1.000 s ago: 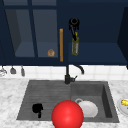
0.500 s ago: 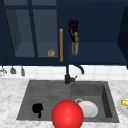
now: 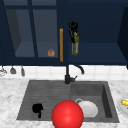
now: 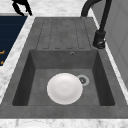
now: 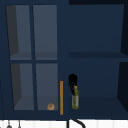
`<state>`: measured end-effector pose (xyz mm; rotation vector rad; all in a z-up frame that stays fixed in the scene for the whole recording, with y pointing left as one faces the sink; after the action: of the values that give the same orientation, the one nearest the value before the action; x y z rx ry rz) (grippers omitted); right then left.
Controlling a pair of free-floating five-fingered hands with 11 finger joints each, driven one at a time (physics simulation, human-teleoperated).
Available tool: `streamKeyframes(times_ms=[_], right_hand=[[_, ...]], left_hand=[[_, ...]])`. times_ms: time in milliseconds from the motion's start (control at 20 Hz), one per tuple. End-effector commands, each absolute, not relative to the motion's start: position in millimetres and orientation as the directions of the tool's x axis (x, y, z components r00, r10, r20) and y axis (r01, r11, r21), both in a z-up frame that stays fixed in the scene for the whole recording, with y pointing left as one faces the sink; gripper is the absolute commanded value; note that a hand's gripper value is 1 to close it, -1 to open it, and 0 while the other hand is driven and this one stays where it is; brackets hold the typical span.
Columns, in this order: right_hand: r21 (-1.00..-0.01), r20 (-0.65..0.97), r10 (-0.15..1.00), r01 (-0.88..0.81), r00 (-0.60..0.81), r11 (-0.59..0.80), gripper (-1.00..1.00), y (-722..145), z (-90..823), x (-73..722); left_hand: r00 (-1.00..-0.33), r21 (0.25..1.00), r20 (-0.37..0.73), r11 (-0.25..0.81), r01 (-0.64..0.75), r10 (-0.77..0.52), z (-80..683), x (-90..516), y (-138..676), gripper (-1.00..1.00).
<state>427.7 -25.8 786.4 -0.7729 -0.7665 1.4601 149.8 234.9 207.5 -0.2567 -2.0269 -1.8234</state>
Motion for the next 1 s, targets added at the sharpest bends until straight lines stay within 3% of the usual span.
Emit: streamKeyframes(times_ms=[0,950], right_hand=[[-0.818,-0.012,0.999,-0.574,-0.043,-0.035,-1.00,-26,780,428],[-0.879,-0.049,0.998,-0.472,-0.044,-0.064,-1.00,-19,765,432]], left_hand=[[-0.903,0.909,0.410,0.132,0.394,-0.128,207,150,235,0.00],[-0.903,0.909,0.410,0.132,0.394,-0.128,207,150,235,0.00]])
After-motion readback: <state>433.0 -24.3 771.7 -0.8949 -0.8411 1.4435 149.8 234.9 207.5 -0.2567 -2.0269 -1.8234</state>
